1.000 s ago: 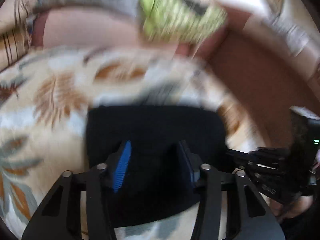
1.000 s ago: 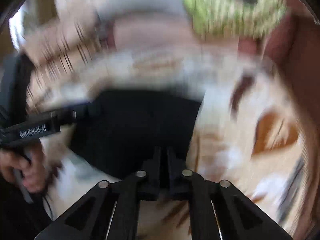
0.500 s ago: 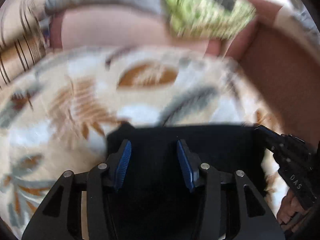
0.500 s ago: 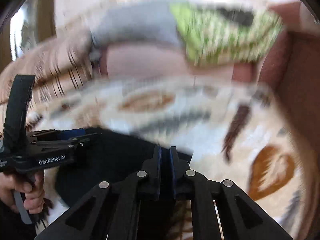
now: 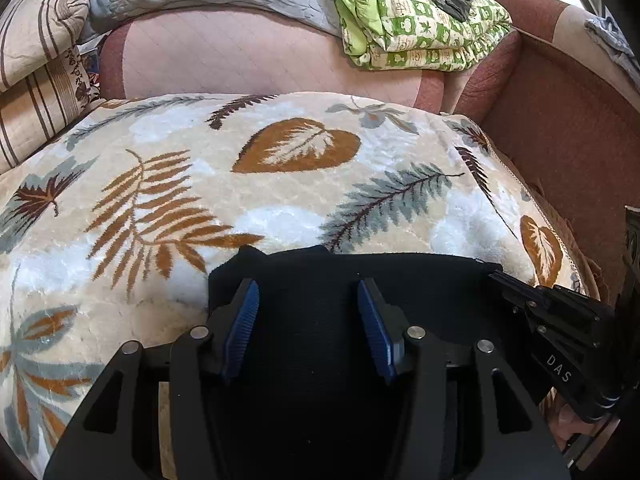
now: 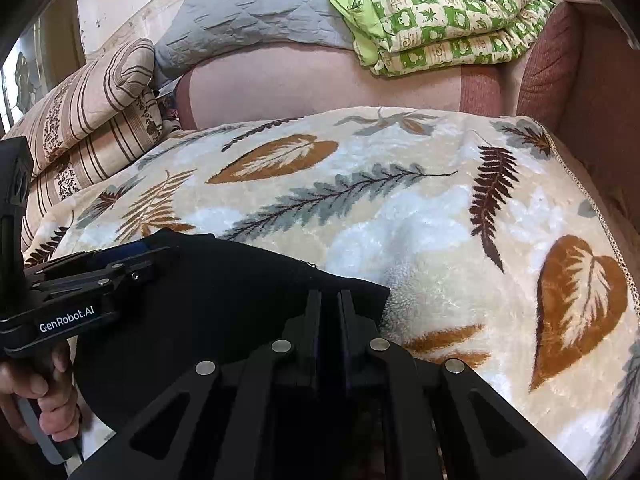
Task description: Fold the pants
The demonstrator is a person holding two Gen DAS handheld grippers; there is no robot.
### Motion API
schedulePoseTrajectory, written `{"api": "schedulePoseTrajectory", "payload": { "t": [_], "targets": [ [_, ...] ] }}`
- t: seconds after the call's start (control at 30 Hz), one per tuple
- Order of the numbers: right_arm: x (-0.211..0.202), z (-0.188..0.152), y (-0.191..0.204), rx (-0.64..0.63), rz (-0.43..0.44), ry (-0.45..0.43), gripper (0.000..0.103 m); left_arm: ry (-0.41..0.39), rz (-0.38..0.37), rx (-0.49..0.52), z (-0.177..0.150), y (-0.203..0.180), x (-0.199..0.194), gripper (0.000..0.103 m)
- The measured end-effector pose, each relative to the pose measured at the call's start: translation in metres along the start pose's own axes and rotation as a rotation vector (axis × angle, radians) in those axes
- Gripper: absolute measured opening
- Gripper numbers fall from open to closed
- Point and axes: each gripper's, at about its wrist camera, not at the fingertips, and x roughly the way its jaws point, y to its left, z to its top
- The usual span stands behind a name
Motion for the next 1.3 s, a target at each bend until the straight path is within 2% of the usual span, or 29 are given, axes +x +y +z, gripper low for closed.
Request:
{"api": "schedulePoseTrajectory", "payload": {
  "t": [0.53, 1.3],
  "targets": [
    [-0.0011, -0.0016, 0.0074, -0.039, -0.046, -0.026, 0.009, -0.001, -0.003, 0.000, 0.0001, 0.0016, -0.0007, 0.050],
    [-0.0009, -0.0023, 0.0077, -0.034, -0.040, -0.026, 0.009, -0.002, -0.004, -0.003, -0.0008, 0.0028, -0.0007, 0.051]
  ]
}}
